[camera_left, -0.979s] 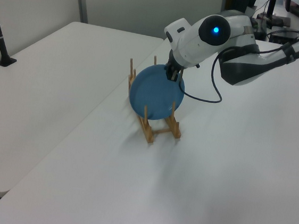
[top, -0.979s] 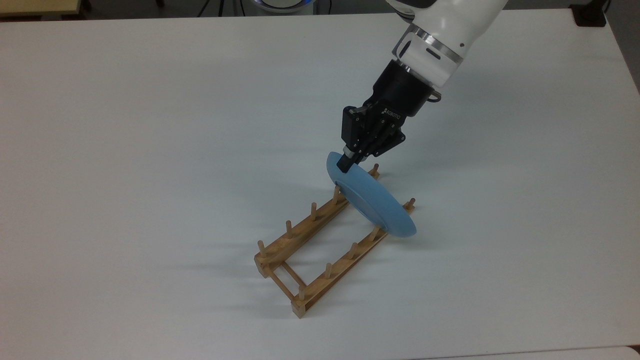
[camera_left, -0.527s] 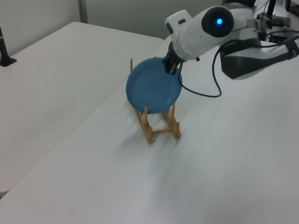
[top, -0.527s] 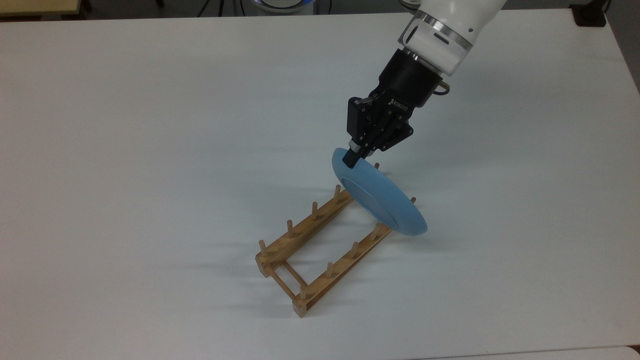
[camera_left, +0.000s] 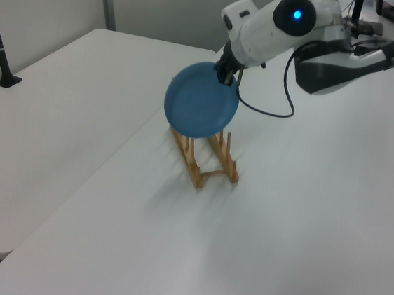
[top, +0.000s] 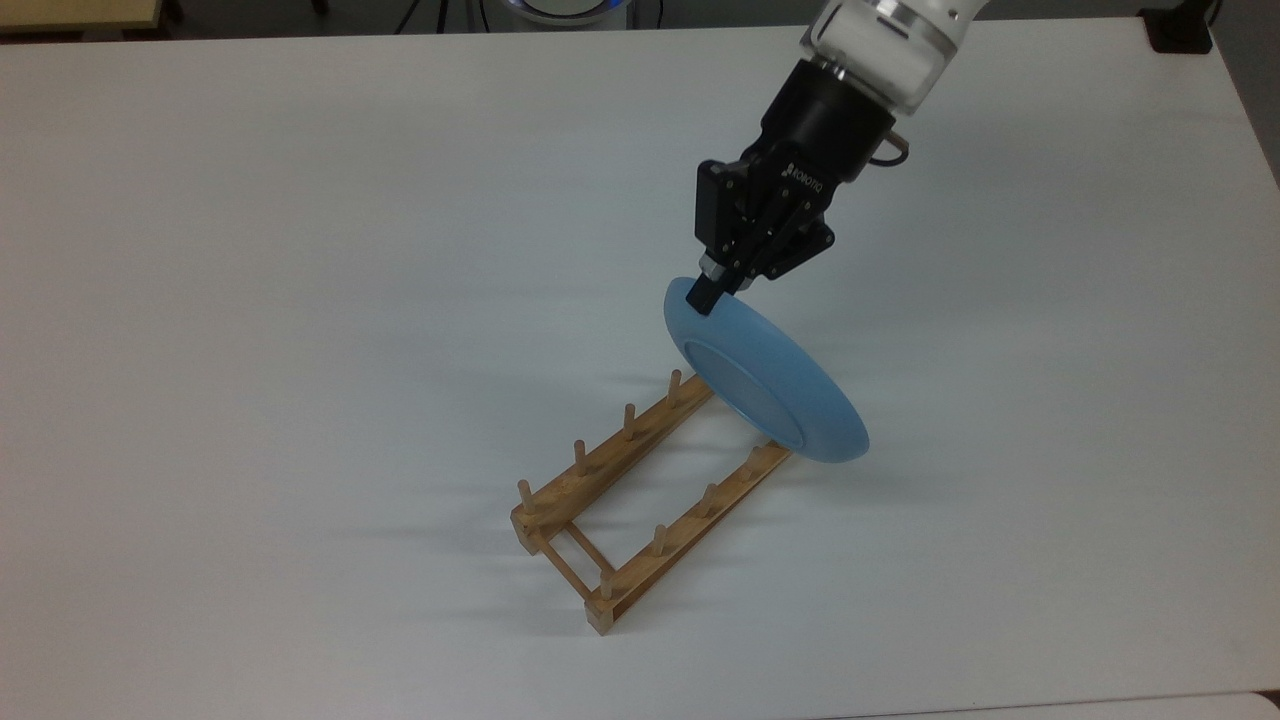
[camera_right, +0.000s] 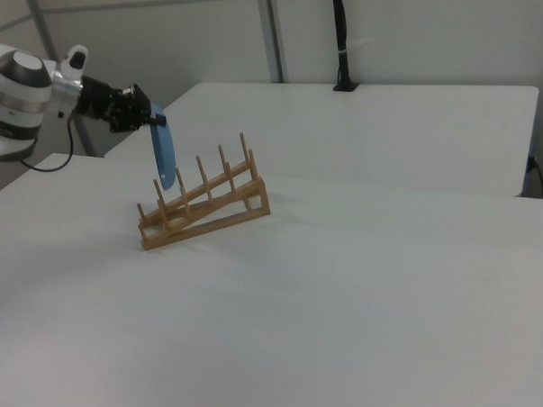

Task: Pick plate from plate rack
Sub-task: 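Lift the blue plate up out of the rack pegs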

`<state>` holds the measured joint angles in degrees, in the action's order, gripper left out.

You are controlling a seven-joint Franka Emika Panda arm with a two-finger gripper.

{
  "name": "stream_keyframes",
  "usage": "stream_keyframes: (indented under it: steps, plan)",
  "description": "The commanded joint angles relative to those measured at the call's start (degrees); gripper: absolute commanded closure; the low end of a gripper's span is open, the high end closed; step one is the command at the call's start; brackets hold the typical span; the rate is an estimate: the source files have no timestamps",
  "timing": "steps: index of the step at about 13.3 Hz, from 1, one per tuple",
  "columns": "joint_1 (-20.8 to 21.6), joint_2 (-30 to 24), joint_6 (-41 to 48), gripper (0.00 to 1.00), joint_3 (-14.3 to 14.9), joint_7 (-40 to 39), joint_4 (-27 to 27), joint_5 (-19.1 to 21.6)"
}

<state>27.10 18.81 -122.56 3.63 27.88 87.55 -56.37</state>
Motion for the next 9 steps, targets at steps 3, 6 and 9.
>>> stream_keyframes:
  steps: [3,6,9]
  plan:
    - [-1.6,-6.3,-0.6,1.00,0.8,-0.4,-0.8,8.3]
    - [-5.3,-8.5,-0.7,1.00,0.4,-1.9,-0.5,17.0]
    - [-8.5,-10.8,0.5,1.00,1.1,-8.0,-0.3,33.5]
